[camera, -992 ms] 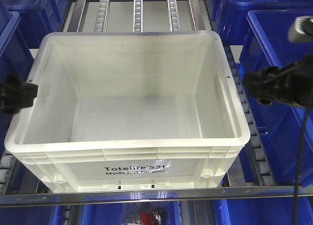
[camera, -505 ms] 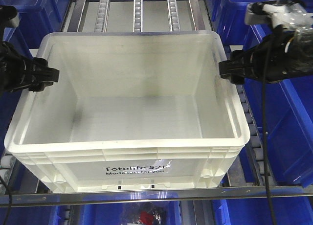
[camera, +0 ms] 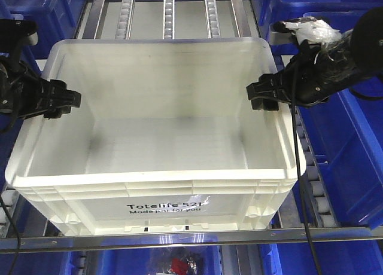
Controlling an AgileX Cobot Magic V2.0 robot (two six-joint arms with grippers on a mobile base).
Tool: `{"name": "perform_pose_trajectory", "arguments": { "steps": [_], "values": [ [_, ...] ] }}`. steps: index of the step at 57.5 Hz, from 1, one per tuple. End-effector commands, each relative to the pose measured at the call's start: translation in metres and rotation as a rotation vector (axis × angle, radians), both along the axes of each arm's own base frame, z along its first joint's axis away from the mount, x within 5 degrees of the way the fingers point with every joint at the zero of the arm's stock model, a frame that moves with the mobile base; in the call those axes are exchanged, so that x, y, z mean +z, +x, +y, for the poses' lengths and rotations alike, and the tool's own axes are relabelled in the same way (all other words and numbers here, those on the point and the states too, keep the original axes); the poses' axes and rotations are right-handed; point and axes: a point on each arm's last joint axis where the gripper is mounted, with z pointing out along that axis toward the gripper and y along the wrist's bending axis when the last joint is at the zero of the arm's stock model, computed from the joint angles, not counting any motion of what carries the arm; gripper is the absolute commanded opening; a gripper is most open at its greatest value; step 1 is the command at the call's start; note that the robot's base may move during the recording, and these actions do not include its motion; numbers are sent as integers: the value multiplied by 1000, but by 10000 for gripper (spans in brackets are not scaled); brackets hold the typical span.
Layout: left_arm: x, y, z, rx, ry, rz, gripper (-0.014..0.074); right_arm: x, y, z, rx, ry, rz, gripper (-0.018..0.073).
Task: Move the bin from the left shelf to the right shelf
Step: 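Lower both grippers onto the tote's two side rims, then close both grippers on the rims and pull the tote toward the robot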
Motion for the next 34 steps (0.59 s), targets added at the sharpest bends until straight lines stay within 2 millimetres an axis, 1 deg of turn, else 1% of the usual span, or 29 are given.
{"name": "perform_pose_trajectory", "arguments": {
  "steps": [1,6,11,22,28,34],
  "values": [
    [21,-1,-1,-5,-21,-104,398,20,2,2,6,26,-82,391],
    [21,-1,-1,-5,-21,-104,323,18,3,3,7,28,-65,324],
    [19,0,-1,-4,-18,-89,222,18,4,3,7,27,-63,253],
    [4,6,-2,3,3,-3,-2,18,3,3,11,23,-63,65],
    [1,6,-2,5,8,16,-8,18,4,3,10,26,-71,-14],
    [1,6,-2,5,9,16,-8,18,4,2,15,9,-79,-9]
  ]
}}
